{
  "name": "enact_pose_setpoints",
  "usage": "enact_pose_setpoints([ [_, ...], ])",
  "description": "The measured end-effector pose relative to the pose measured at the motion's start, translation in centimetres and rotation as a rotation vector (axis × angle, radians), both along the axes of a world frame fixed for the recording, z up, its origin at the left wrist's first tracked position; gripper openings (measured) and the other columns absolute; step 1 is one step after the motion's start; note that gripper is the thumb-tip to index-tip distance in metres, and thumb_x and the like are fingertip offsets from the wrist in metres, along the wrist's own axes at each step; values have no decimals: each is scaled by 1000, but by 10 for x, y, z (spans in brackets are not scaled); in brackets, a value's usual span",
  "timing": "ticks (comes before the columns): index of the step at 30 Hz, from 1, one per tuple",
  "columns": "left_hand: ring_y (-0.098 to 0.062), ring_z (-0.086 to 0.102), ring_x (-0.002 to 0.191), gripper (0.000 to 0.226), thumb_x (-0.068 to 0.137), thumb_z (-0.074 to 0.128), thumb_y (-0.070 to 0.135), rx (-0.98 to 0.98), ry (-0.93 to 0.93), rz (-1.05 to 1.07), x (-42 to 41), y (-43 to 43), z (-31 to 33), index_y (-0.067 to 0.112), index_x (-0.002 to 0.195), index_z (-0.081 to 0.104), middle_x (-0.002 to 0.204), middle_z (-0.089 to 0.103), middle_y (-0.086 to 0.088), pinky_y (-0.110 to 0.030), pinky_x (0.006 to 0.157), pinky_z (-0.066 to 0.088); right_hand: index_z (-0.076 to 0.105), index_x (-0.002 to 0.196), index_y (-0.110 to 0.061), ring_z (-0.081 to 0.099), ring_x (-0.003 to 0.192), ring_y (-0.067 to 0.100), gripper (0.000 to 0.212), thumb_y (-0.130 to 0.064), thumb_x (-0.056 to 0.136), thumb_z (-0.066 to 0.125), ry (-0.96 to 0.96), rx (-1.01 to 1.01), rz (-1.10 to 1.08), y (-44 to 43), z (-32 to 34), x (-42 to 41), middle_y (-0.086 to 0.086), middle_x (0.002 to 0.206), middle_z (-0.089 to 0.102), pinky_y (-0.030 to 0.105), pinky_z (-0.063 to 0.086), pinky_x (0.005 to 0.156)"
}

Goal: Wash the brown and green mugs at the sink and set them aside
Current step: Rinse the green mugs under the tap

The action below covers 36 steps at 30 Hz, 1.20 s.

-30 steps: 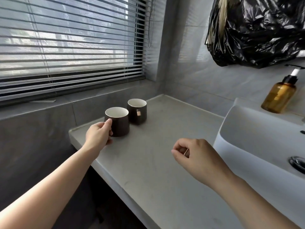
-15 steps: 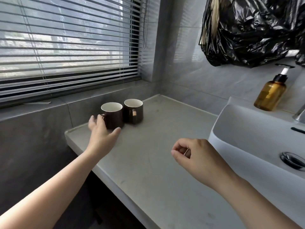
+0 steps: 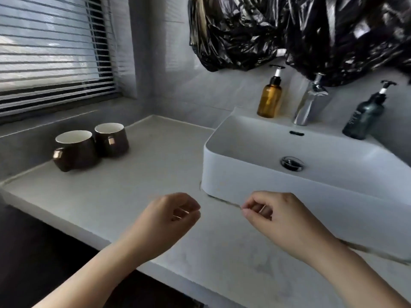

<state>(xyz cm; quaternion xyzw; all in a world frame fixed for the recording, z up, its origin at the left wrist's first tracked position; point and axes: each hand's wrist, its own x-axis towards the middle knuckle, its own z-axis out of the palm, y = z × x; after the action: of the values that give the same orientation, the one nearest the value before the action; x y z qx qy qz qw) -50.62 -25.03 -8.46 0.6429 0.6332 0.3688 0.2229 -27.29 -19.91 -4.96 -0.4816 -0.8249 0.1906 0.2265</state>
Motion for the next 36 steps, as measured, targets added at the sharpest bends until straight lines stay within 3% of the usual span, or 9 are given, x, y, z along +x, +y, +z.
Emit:
enact_pose_setpoints([
  [6,-2,69,82,8,90,65,33,-41,-34,-242,108,-6,-6,34,93,72,87,73,18,-30,77,57,68,77,-27,59,67,3,9,-27,86,68,18,-20,-260,-51,-15,127,-22,77,65,21,48,64],
  [10,5,67,84,8,90,63,35,-71,-4,-387,179,-11,-5,36,93,70,89,71,25,-27,80,56,69,76,-29,60,67,5,10,-24,84,69,39,-38,-441,-83,-25,208,-21,77,66,24,50,63],
  [13,6,66,85,8,90,63,34,-83,8,-466,232,-11,-3,36,92,70,88,70,27,-20,79,54,68,80,-37,61,70,4,3,-39,81,65,44,-53,-560,-102,-32,265,-23,80,66,29,53,67],
  [15,7,65,85,8,90,62,34,-84,21,-521,265,-8,-2,36,91,70,88,70,28,-17,78,53,69,80,-34,61,70,6,7,-29,85,67,92,-75,-611,-114,-36,297,-21,83,67,29,54,67],
  [20,4,65,86,8,90,64,33,-89,57,-690,338,2,0,35,93,70,89,69,27,-14,77,51,71,85,-36,63,79,-7,17,-20,87,69,107,-92,-714,-139,-39,362,-28,82,68,14,52,72],
  [25,3,65,85,8,91,64,30,-67,93,-796,386,10,1,31,95,71,87,71,23,-10,73,47,69,81,-37,62,80,-4,14,-25,87,68,129,-19,-835,-148,-44,402,-26,81,67,14,49,70],
  [29,4,66,85,8,92,64,31,-54,97,-843,406,19,3,33,94,71,87,70,25,-9,72,47,68,92,-34,60,78,-4,8,-27,88,67,200,98,-1000,-138,-45,431,-22,87,67,11,44,64],
  [33,4,66,86,8,92,64,31,-45,96,-847,416,28,5,33,92,71,87,70,25,-8,72,46,62,114,-25,66,82,14,26,-28,89,66,368,109,-1111,-116,-46,454,-10,110,65,37,55,78],
  [36,4,66,86,8,92,64,30,-53,90,-848,418,35,5,33,90,71,86,70,27,-9,72,48,60,106,-25,69,82,22,19,-28,88,66,403,76,-1142,-102,-49,459,-9,105,66,48,55,84],
])
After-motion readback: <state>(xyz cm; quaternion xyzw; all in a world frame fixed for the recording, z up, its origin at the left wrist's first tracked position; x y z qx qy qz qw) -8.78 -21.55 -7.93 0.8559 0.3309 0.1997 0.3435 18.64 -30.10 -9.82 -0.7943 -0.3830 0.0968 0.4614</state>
